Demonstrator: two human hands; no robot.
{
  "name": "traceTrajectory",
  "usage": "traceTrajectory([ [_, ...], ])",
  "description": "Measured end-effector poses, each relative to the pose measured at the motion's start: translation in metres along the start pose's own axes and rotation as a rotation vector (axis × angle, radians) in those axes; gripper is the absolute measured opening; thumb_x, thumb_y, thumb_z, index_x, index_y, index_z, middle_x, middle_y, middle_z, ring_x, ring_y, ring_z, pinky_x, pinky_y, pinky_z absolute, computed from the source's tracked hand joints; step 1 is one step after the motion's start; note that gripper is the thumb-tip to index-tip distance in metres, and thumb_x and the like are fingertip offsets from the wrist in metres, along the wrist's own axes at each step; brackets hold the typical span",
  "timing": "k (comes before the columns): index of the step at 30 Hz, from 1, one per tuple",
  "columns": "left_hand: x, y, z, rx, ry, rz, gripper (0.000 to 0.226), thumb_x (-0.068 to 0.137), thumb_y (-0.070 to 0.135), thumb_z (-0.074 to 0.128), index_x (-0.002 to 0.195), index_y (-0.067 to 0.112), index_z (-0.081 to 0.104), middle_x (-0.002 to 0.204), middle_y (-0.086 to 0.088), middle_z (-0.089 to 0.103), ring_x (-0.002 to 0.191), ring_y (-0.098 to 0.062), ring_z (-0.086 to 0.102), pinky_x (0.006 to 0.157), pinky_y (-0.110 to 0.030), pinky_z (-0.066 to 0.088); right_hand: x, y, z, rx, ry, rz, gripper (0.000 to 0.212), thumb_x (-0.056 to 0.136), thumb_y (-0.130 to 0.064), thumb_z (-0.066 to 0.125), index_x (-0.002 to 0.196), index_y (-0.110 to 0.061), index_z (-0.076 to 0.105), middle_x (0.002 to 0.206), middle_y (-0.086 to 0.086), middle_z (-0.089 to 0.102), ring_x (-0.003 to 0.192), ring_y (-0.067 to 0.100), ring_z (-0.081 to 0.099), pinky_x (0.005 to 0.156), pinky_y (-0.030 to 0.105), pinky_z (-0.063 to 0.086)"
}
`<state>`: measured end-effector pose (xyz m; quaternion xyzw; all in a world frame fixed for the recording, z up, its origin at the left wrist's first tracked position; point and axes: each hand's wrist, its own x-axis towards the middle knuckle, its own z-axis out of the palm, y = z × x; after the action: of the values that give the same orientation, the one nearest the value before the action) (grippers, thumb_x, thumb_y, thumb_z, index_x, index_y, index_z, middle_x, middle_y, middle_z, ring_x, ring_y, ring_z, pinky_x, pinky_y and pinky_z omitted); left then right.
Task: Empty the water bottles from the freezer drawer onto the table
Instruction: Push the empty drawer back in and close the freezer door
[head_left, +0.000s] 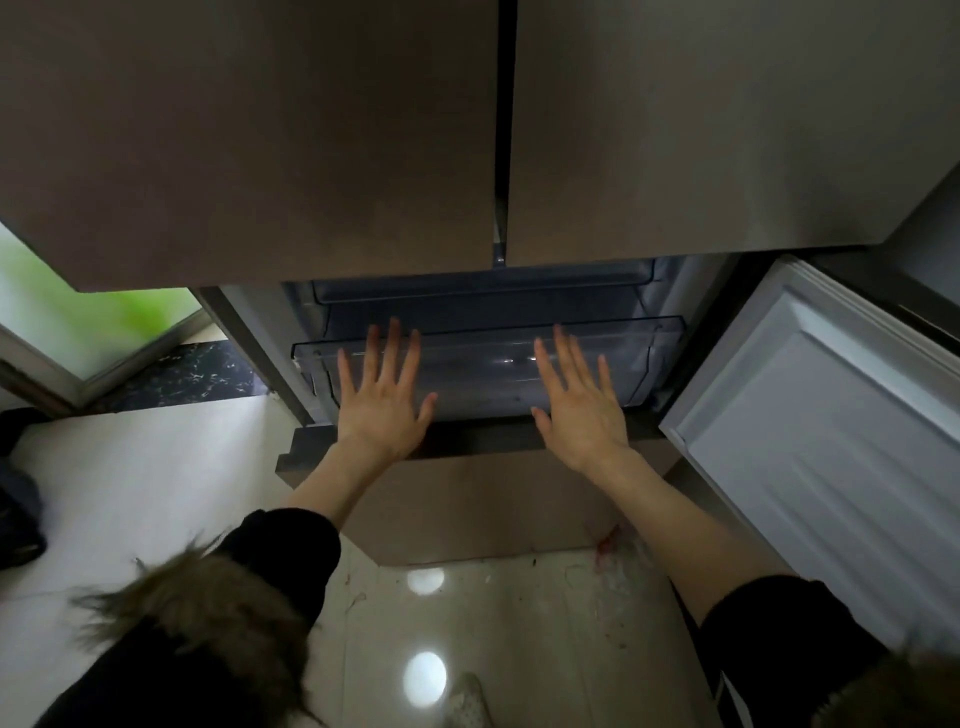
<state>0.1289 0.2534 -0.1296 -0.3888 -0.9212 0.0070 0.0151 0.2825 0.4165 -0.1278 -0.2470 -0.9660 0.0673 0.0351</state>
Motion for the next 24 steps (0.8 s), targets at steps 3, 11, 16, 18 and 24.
traceTrajectory([
  [3, -0.013, 0.008, 0.020, -0.003, 0.160, 0.036, 0.073, 0.092, 0.044, 0.033, 0.146, 0.013, -0.004, 0.154, -0.006, -0.012, 0.142, -0.025, -0.014, 0.116, -0.052, -0.006, -0.009, 0.007, 0.012, 0.041, 0.110, 0.092, 0.078, 0.093, -0.031, 0.045, 0.146, -0.012, -0.008, 0.156, 0.011, -0.013, 0.143, 0.020, -0.012, 0.115, 0.040, -0.009],
  [11, -0.002, 0.014, 0.042, 0.003, 0.117, 0.012, 0.070, 0.095, 0.045, 0.025, 0.145, 0.013, -0.012, 0.150, -0.006, -0.022, 0.139, -0.023, -0.022, 0.115, -0.046, -0.011, 0.009, 0.014, 0.031, 0.035, 0.044, 0.185, 0.079, 0.094, -0.043, 0.039, 0.146, -0.006, -0.007, 0.157, 0.011, -0.012, 0.146, 0.022, -0.007, 0.116, 0.045, -0.007],
  [16, 0.032, 0.016, 0.032, -0.023, 0.032, -0.020, 0.075, 0.094, 0.048, 0.023, 0.135, 0.014, -0.030, 0.143, -0.007, -0.036, 0.136, -0.025, -0.030, 0.115, -0.047, -0.012, 0.046, 0.019, 0.020, 0.024, -0.027, 0.215, 0.083, 0.093, -0.047, 0.038, 0.146, -0.009, -0.013, 0.156, 0.007, -0.018, 0.145, 0.023, -0.012, 0.114, 0.050, -0.007],
  [18, 0.042, 0.018, 0.027, -0.062, -0.007, -0.025, 0.078, 0.094, 0.047, 0.026, 0.133, 0.014, -0.032, 0.145, -0.008, -0.036, 0.138, -0.027, -0.028, 0.114, -0.046, -0.014, 0.057, 0.021, 0.017, 0.053, -0.053, 0.214, 0.086, 0.092, -0.046, 0.042, 0.146, -0.009, -0.014, 0.156, 0.006, -0.020, 0.145, 0.024, -0.014, 0.114, 0.051, -0.006],
  [24, 0.043, 0.009, 0.020, -0.145, 0.002, 0.094, 0.074, 0.094, 0.030, 0.035, 0.142, 0.016, -0.021, 0.149, -0.012, -0.029, 0.140, -0.032, -0.021, 0.114, -0.046, -0.010, 0.059, 0.017, 0.010, 0.164, -0.100, 0.208, 0.089, 0.091, -0.043, 0.048, 0.146, -0.014, -0.015, 0.155, 0.005, -0.022, 0.144, 0.025, -0.014, 0.117, 0.054, 0.002],
])
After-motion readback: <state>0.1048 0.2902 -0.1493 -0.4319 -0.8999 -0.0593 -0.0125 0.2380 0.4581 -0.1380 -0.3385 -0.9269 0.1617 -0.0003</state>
